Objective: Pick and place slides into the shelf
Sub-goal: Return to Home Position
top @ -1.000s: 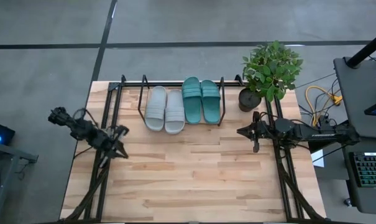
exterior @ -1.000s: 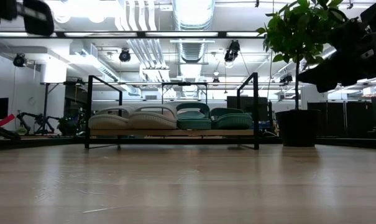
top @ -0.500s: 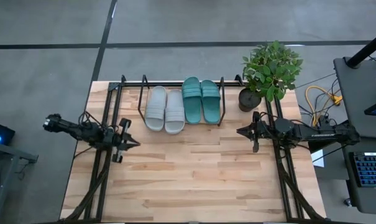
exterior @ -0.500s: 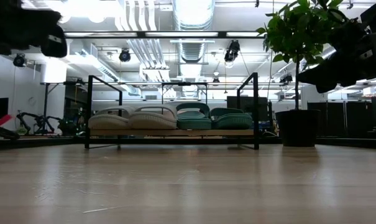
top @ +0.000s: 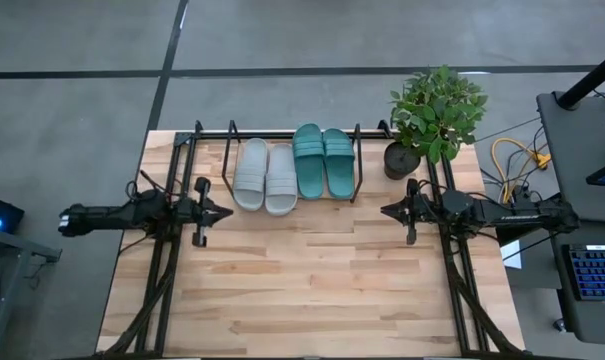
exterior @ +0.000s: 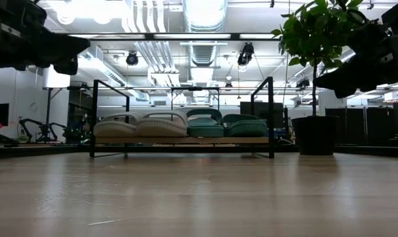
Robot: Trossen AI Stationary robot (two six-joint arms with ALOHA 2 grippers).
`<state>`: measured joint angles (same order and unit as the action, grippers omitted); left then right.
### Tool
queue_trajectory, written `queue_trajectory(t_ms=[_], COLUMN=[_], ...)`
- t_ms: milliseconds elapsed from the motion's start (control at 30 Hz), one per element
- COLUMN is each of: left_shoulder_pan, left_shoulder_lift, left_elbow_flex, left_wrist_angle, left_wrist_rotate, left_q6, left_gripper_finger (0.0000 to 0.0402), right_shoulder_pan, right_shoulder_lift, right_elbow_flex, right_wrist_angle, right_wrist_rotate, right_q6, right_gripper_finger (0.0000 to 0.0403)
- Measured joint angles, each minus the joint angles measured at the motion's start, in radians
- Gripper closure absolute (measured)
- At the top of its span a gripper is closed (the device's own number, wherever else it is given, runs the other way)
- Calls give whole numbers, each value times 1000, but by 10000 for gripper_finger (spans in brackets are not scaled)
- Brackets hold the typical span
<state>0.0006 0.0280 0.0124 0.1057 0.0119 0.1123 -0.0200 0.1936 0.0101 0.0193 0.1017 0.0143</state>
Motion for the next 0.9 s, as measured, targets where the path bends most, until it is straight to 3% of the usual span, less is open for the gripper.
queue_trajectory(t_ms=[433, 700, 900], left_shoulder_pan=[-1, -1, -1], left_shoulder_lift=[0, 0, 1], left_elbow_flex=[2, -1, -4], left_wrist_angle=[-101, -80, -81], left_wrist_rotate=[-29, -47, -47], left_q6=[-1, -1, -1], left_gripper_finger=[401, 401, 401], right_shoulder_pan=[0, 0, 0], right_shoulder_lift=[15, 82, 116], right_elbow_flex=[0, 0, -2], right_wrist_angle=[-4, -3, 110], right_wrist_rotate=[-22, -22, -23], right_q6=[37, 25, 15], right_gripper_finger=[374, 374, 374])
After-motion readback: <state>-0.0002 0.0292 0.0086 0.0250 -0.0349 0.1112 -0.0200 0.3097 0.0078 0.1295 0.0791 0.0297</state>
